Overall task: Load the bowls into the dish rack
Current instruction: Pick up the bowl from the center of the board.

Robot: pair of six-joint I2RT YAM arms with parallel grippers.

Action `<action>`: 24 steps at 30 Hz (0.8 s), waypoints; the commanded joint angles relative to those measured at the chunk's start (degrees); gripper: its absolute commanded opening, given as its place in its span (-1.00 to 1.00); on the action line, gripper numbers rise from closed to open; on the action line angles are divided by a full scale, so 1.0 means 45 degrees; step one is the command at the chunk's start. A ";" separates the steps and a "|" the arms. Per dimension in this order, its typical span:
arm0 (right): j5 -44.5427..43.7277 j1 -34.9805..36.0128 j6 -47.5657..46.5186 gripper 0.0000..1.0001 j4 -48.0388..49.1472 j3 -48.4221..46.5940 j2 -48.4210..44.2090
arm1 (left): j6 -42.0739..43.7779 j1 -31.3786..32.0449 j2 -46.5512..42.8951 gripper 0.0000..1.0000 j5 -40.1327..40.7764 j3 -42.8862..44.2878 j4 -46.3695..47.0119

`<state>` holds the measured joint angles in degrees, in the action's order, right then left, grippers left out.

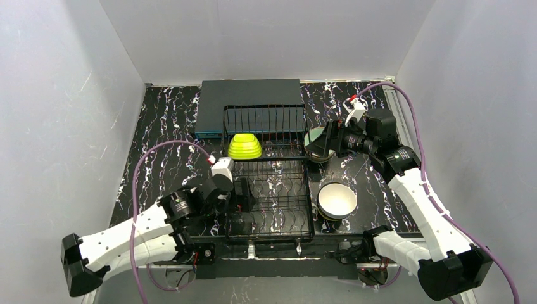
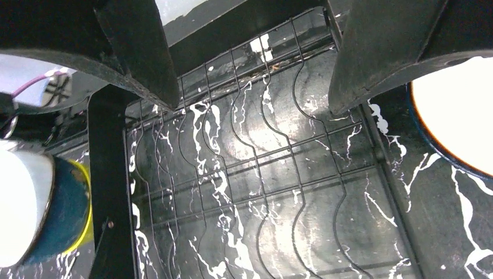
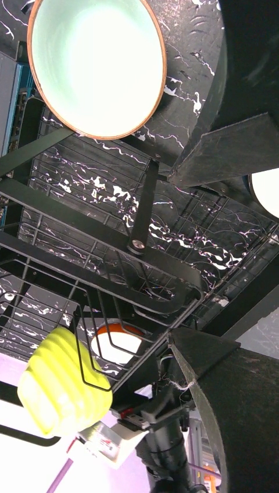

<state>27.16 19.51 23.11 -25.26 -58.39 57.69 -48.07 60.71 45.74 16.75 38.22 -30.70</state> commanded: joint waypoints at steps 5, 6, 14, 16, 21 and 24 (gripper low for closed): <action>-0.0014 -0.0059 -0.0213 0.97 0.0128 -0.0171 -0.0188 | -0.0326 -0.2693 -0.2268 0.96 -0.1881 -0.1062 0.0216; -0.0019 -0.0068 -0.0217 0.97 0.0130 -0.0169 -0.0167 | -0.0283 -0.2991 -0.2587 0.96 -0.1967 -0.1087 0.0010; -0.0077 -0.0073 -0.0227 0.97 0.0150 -0.0145 -0.0153 | 0.0235 -0.4430 -0.4399 0.96 -0.1741 -0.0902 -0.2045; -0.0162 -0.0065 -0.0261 0.97 0.0103 -0.0147 -0.0182 | 0.0354 -0.4582 -0.4433 0.96 -0.1790 -0.0877 -0.2287; -0.0287 -0.0059 -0.0352 0.97 -0.0041 -0.0152 -0.0238 | 0.0512 -0.4983 -0.3914 0.96 -0.2351 -0.0885 -0.2235; -0.0345 -0.0084 -0.0380 0.97 -0.0133 -0.0183 -0.0281 | 0.0604 -0.5459 -0.3480 0.96 -0.3004 -0.0919 -0.1982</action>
<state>26.33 19.51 22.26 -25.74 -58.39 57.69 -46.87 38.41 27.86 6.94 33.74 -39.13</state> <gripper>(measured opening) 0.984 0.980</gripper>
